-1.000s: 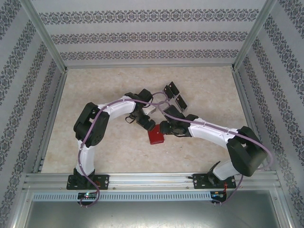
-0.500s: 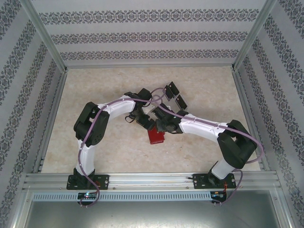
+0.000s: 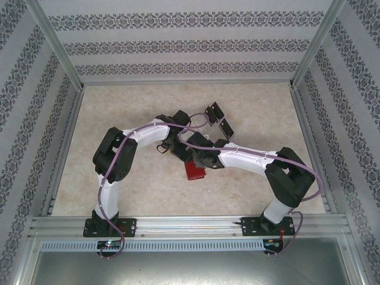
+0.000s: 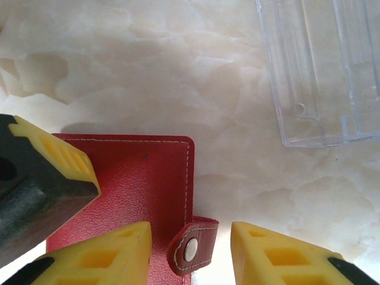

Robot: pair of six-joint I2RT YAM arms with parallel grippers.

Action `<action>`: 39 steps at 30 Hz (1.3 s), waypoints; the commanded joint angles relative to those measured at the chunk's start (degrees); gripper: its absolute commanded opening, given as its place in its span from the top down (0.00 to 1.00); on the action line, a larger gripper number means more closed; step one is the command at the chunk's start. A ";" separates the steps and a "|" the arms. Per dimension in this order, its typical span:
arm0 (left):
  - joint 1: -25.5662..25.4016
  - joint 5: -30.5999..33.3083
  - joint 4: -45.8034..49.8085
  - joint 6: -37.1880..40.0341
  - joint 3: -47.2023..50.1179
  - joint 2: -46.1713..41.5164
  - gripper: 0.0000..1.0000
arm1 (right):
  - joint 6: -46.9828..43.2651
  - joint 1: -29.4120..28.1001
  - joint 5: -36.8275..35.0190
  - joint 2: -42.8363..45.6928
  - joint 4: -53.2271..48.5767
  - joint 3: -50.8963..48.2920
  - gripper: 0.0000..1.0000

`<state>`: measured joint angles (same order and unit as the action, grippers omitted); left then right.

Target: Put the credit cards into the card holder

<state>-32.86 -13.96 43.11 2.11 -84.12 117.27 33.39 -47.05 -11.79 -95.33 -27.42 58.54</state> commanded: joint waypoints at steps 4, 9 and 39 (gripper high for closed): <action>0.14 -0.48 0.74 0.17 -0.51 3.05 0.06 | -1.70 -0.42 -2.38 -1.26 -2.19 1.45 0.61; 0.14 -0.46 0.74 0.09 -0.52 3.05 0.06 | -2.67 -0.50 -2.09 -2.21 -2.72 2.09 0.61; 0.16 -0.66 1.01 -0.09 -0.85 3.74 0.07 | -3.28 -0.63 -5.96 0.74 -4.89 2.35 0.88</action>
<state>-32.86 -13.93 43.81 2.11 -84.79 117.71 30.96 -47.05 -16.10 -96.51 -30.74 60.18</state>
